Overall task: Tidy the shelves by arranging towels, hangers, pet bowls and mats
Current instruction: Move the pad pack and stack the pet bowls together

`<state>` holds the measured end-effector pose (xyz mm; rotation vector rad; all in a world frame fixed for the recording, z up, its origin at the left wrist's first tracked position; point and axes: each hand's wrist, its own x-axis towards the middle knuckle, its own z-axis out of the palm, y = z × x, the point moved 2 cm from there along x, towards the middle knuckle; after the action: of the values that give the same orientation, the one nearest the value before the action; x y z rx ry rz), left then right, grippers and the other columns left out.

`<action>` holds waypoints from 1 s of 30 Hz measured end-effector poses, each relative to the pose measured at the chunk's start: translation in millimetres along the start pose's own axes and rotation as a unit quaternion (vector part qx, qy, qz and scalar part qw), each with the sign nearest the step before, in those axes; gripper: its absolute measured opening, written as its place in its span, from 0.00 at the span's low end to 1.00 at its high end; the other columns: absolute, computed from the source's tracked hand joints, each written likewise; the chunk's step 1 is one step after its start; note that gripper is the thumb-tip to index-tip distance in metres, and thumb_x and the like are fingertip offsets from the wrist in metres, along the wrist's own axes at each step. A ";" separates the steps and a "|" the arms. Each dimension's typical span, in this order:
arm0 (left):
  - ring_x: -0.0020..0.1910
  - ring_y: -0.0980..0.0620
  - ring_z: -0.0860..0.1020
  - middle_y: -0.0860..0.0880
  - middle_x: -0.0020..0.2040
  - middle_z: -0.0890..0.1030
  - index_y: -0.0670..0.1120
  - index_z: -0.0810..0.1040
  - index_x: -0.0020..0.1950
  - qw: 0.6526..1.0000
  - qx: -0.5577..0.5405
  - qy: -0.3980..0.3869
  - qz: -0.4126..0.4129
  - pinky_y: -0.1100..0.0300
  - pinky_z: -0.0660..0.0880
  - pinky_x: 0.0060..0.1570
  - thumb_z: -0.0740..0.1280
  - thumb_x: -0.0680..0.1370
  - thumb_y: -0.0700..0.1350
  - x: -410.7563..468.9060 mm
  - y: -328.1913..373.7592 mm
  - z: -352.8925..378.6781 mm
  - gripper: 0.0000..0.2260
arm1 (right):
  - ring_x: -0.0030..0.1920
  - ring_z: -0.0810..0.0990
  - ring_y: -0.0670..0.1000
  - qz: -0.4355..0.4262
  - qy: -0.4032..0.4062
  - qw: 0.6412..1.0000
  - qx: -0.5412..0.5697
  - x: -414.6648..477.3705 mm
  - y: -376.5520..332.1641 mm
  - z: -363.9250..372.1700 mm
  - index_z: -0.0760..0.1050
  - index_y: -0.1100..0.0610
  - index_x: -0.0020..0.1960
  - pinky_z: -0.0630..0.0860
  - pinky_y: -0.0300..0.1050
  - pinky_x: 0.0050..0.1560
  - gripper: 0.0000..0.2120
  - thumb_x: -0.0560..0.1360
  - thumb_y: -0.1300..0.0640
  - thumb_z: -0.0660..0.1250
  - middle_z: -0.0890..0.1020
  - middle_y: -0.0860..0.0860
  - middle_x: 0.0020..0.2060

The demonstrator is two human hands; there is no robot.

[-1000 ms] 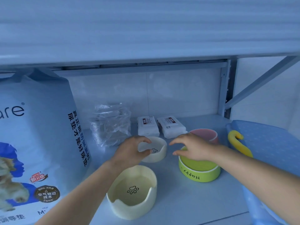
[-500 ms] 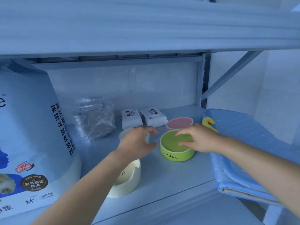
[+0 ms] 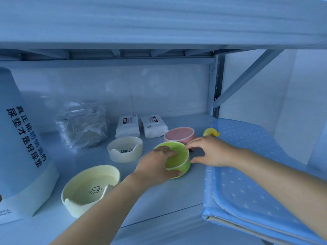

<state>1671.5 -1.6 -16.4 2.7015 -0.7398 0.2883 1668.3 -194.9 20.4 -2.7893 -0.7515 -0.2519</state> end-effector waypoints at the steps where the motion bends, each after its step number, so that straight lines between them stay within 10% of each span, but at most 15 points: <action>1: 0.67 0.56 0.66 0.58 0.69 0.68 0.59 0.68 0.68 1.000 0.004 0.000 -0.005 0.63 0.66 0.60 0.70 0.69 0.61 2.7 2.3 2.9 0.29 | 0.53 0.74 0.43 -0.007 -0.003 1.000 0.007 -0.2 3.4 -1.4 0.75 0.50 0.62 0.69 0.36 0.56 0.21 0.70 0.52 0.72 0.79 0.42 0.53; 13: 0.60 0.57 0.73 0.62 0.62 0.75 0.64 0.69 0.65 0.997 0.036 0.036 -0.062 0.62 0.71 0.54 0.71 0.63 0.64 10.0 14.6 8.6 0.32 | 0.43 0.63 0.35 -0.095 -0.012 0.995 0.021 14.9 27.1 6.8 0.74 0.48 0.62 0.61 0.26 0.41 0.22 0.69 0.54 0.73 0.68 0.30 0.37; 20: 0.41 0.60 0.77 0.58 0.42 0.81 0.67 0.75 0.56 0.987 -0.091 0.083 -0.099 0.67 0.72 0.39 0.69 0.68 0.61 -1.2 9.6 -9.2 0.16 | 0.65 0.70 0.47 -0.103 -0.028 0.993 0.049 31.2 27.2 11.8 0.62 0.48 0.72 0.68 0.45 0.64 0.36 0.68 0.52 0.74 0.72 0.45 0.66; 30: 0.44 0.66 0.78 0.65 0.41 0.80 0.64 0.78 0.52 0.983 -0.112 0.122 -0.085 0.68 0.74 0.42 0.69 0.71 0.57 -17.6 6.8 -32.9 0.10 | 0.50 0.76 0.48 -0.157 0.025 0.987 0.001 48.2 9.0 6.4 0.71 0.48 0.52 0.73 0.53 0.51 0.12 0.72 0.45 0.67 0.78 0.42 0.46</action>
<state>1649.5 12.8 11.0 2.4400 -0.4394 0.4568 1714.7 -178.1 23.6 -2.6413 -1.1771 -0.3747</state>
